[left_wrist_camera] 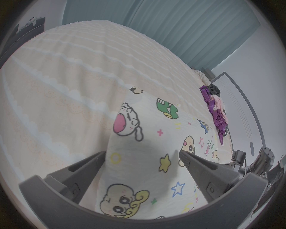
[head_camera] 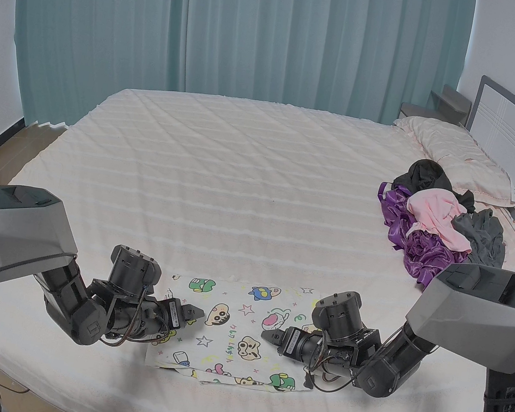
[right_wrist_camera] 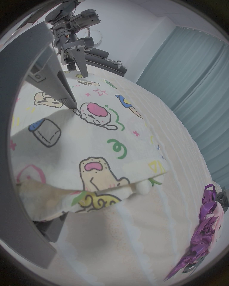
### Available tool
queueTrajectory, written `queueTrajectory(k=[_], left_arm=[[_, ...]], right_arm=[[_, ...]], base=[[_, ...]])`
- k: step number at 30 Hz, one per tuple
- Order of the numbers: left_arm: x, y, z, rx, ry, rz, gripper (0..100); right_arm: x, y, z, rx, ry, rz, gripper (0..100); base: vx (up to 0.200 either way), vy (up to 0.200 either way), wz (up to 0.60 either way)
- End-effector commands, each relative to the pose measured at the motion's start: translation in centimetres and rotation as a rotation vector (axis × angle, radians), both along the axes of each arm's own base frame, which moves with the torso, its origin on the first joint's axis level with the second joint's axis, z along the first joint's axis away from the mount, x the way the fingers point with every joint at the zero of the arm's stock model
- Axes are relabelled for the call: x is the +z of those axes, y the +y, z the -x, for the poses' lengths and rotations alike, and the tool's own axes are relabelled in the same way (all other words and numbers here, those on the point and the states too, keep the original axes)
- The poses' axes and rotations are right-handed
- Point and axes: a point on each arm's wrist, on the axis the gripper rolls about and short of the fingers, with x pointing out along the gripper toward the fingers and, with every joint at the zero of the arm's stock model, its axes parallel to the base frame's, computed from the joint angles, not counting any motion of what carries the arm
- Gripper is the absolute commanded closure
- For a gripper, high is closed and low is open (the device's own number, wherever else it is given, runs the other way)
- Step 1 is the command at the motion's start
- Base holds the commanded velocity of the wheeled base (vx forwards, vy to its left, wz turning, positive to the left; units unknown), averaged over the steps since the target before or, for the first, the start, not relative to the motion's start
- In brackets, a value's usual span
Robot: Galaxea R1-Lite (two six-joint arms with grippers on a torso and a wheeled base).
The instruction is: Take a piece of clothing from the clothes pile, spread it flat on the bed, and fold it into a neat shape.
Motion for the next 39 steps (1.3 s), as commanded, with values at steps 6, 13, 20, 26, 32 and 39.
queueTrajectory(k=[6, 13, 20, 26, 32, 39], left_arm=[[0.0, -0.9, 0.3, -0.026, 0.002, 0.006, 100], [0.7, -1.1, 0.4, 0.006, 0.003, 0.048, 100], [1.1, -1.6, 1.2, 0.010, 0.028, 0.040, 100], [2.0, -2.1, 1.2, 0.010, 0.025, 0.027, 100], [2.9, -2.3, 1.7, -0.001, 0.008, 0.034, 100], [3.7, -2.5, 2.2, -0.014, 0.006, 0.034, 100]], right_arm=[[-0.2, 0.4, 0.0, -0.012, 0.014, -0.020, 100], [1.2, 0.1, 0.1, -0.023, -0.002, -0.046, 100], [1.7, -0.6, 0.7, -0.028, 0.001, -0.043, 100], [1.8, -0.7, 0.9, -0.030, 0.003, -0.042, 100], [2.7, -1.0, 1.2, -0.030, -0.010, -0.050, 100], [3.4, -1.6, 1.7, -0.036, -0.013, -0.052, 100]], base=[[0.000, 0.000, 0.00], [0.000, 0.000, 0.00], [0.000, 0.000, 0.00], [0.000, -0.100, 0.00], [0.000, -0.200, 0.00], [0.000, -0.200, 0.00]])
